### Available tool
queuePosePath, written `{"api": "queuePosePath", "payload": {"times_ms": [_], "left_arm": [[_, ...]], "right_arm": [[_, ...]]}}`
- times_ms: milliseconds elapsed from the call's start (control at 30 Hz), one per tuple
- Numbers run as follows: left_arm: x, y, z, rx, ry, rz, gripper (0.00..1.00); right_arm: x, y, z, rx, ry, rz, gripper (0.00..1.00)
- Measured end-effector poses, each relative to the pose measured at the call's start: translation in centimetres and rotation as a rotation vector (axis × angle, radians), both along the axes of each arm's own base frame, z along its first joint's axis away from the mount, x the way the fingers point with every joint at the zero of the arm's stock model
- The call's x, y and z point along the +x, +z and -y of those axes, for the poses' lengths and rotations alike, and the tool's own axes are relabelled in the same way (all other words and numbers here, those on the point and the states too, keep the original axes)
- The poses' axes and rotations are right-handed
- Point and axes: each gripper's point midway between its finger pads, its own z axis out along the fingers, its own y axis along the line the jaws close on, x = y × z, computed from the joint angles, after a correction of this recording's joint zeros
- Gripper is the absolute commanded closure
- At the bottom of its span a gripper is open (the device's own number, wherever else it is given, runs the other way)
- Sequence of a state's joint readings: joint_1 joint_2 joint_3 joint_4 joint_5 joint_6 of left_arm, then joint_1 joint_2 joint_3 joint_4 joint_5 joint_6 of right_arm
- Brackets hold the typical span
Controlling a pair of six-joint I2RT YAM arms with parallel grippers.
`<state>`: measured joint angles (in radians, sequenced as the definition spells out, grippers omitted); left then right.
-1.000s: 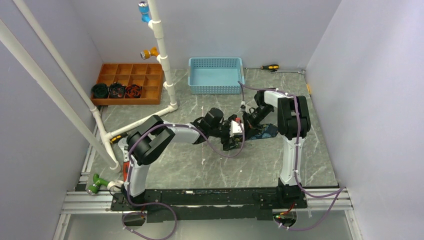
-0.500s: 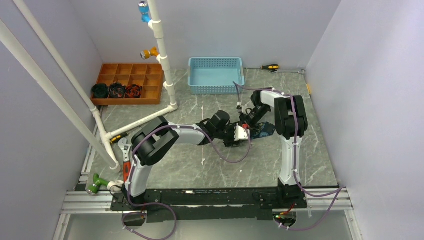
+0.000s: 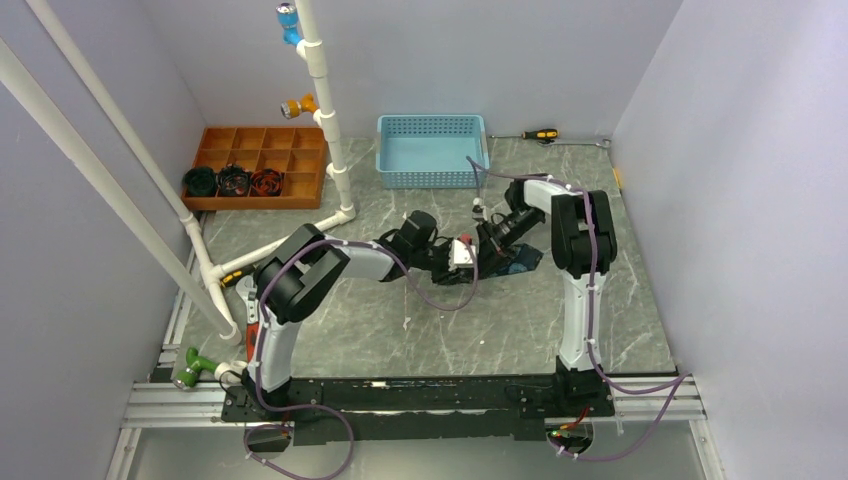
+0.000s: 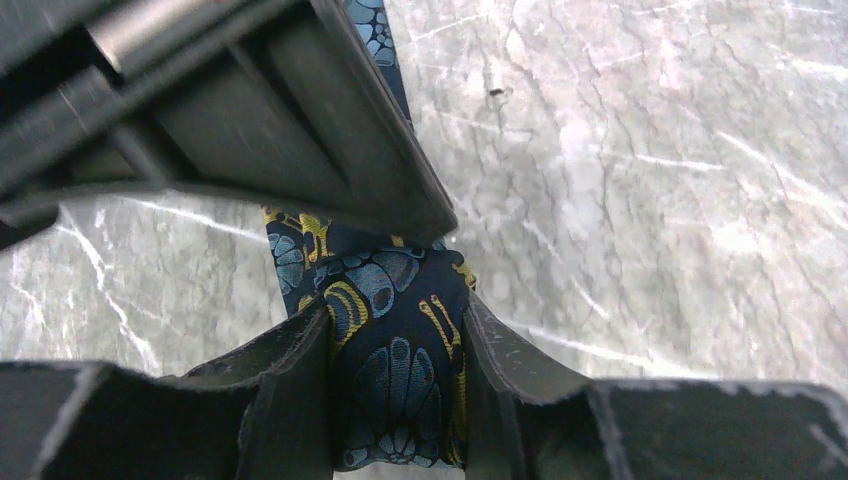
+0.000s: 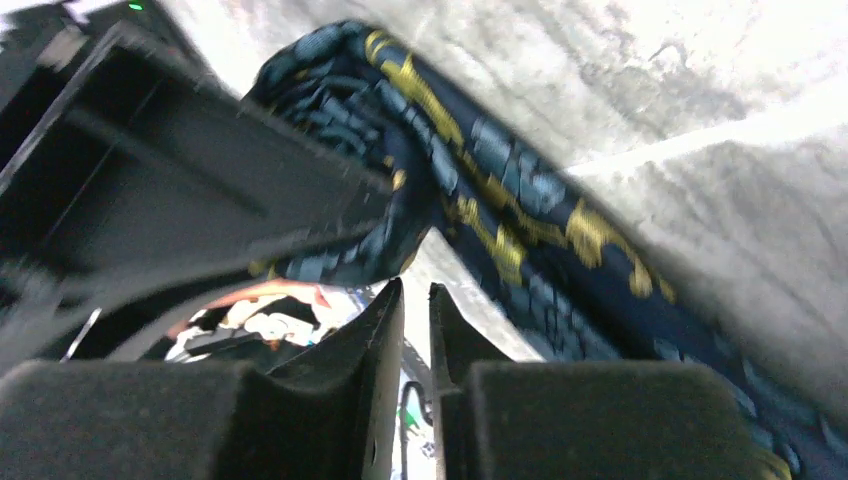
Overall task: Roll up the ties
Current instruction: Roll the tie at the center of the board.
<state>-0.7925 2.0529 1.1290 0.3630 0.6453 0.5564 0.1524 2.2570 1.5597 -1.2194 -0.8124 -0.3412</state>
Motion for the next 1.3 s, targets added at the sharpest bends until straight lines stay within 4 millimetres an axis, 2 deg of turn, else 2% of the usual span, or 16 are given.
{"api": "queuePosePath", "payload": {"times_ms": [167,267,400,567,800,933,1067,1300], "left_arm": [[-0.1,-0.1,-1.3,-0.03,-0.039,-0.038,0.74],[-0.4,-0.1,-1.5,-0.036,-0.053,-0.049,0.73],[-0.7,-0.1,-1.9,-0.039,-0.057,-0.063,0.73],[-1.4,0.2,-2.5,-0.043,-0.013,-0.135,0.7],[-2.6,1.0,-4.1,-0.047,0.11,-0.247,0.68],[-1.7,0.6,-4.7,-0.025,0.199,-0.243,0.67],[-1.3,-0.1,-5.0,-0.002,0.223,-0.216,0.62],[-1.3,-0.5,-5.1,0.013,0.19,-0.158,0.56]], "right_arm": [[1.5,2.1,0.1,0.077,-0.085,0.013,0.81],[2.5,2.6,0.2,0.078,-0.121,0.045,0.81],[3.3,1.3,0.2,0.025,-0.125,0.086,0.82],[2.7,-1.0,0.6,-0.081,-0.081,0.102,0.86],[1.2,-1.3,-0.1,-0.132,-0.039,0.065,0.87],[1.0,-1.3,-0.4,-0.143,-0.022,0.064,0.86],[0.8,-1.3,-0.7,-0.142,-0.012,0.063,0.78],[0.9,0.1,-1.7,-0.075,-0.025,0.069,0.49]]}}
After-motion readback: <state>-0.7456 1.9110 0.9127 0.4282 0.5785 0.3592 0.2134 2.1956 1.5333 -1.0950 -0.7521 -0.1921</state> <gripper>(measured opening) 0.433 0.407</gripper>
